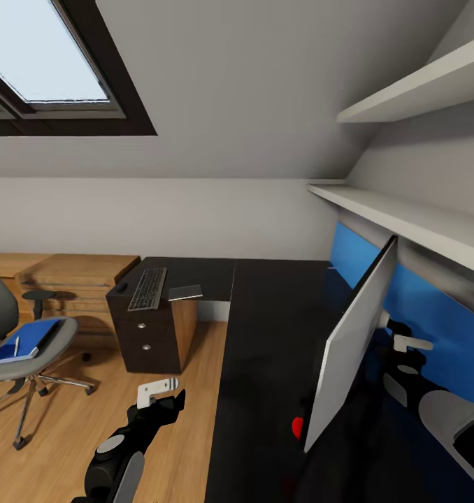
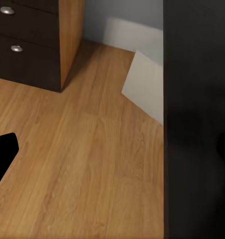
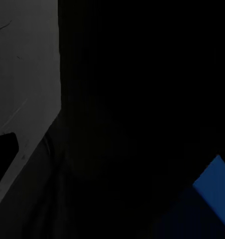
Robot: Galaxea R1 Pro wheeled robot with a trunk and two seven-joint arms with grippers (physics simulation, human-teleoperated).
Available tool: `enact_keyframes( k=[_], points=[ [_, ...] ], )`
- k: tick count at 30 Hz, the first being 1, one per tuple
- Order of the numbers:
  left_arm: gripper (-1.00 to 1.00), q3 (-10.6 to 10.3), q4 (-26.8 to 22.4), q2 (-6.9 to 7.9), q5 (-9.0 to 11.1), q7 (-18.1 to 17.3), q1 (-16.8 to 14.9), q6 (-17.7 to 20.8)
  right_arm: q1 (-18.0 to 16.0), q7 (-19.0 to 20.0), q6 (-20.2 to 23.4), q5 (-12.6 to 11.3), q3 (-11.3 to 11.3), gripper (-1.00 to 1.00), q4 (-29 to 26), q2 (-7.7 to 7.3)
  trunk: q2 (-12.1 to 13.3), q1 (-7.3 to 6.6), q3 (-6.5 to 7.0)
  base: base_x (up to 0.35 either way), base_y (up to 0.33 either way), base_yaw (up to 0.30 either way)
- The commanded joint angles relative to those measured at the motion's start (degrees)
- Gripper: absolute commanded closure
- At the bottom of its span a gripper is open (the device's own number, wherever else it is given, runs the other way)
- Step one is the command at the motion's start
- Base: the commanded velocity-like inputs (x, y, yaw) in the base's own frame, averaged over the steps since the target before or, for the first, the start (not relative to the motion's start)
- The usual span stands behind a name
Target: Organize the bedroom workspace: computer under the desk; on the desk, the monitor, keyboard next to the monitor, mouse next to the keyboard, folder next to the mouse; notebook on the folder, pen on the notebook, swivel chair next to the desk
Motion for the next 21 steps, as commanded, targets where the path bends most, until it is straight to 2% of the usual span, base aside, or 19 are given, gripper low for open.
enact_keyframes(
  k=[1, 21],
  points=[
    [-1.00, -0.06, -0.07, 0.00, 0.61, 0.52, -0.04, 0.20, -0.02, -0.23, -0.05, -0.47, 0.49, -1.00, -0.07, -0.02, -0.06, 0.00, -0.08, -0.166, 0.000, 0.000],
    [-1.00, -0.06, -0.07, 0.00, 0.61, 0.52, -0.04, 0.20, -0.03, -0.23, -0.05, -0.47, 0.45, -1.00, -0.07, -0.02, -0.06, 0.00, -0.08, -0.209, 0.000, 0.000]
  ],
)
